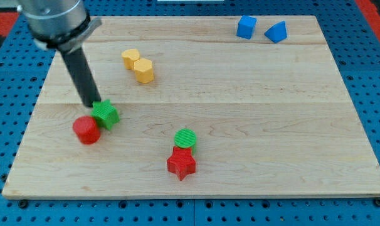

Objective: Move the green star to the left of the green circle

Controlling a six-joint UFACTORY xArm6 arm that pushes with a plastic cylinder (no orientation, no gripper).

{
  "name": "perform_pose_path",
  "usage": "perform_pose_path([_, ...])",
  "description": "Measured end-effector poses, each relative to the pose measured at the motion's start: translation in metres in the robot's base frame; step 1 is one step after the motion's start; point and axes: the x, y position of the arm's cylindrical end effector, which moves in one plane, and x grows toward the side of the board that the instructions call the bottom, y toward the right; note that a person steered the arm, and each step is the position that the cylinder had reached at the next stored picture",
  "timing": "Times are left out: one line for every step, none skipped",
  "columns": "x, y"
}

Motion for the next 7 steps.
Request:
perform_pose_path([0.030,0.024])
perform_pose_path([0.051,0.026])
perform_pose_path([0.089,0.049])
perform_pose_path([0.089,0.063])
perform_pose_path([0.113,0.032])
perform_pose_path([0.149,-0.058])
perform_pose_path([0.132,-0.120])
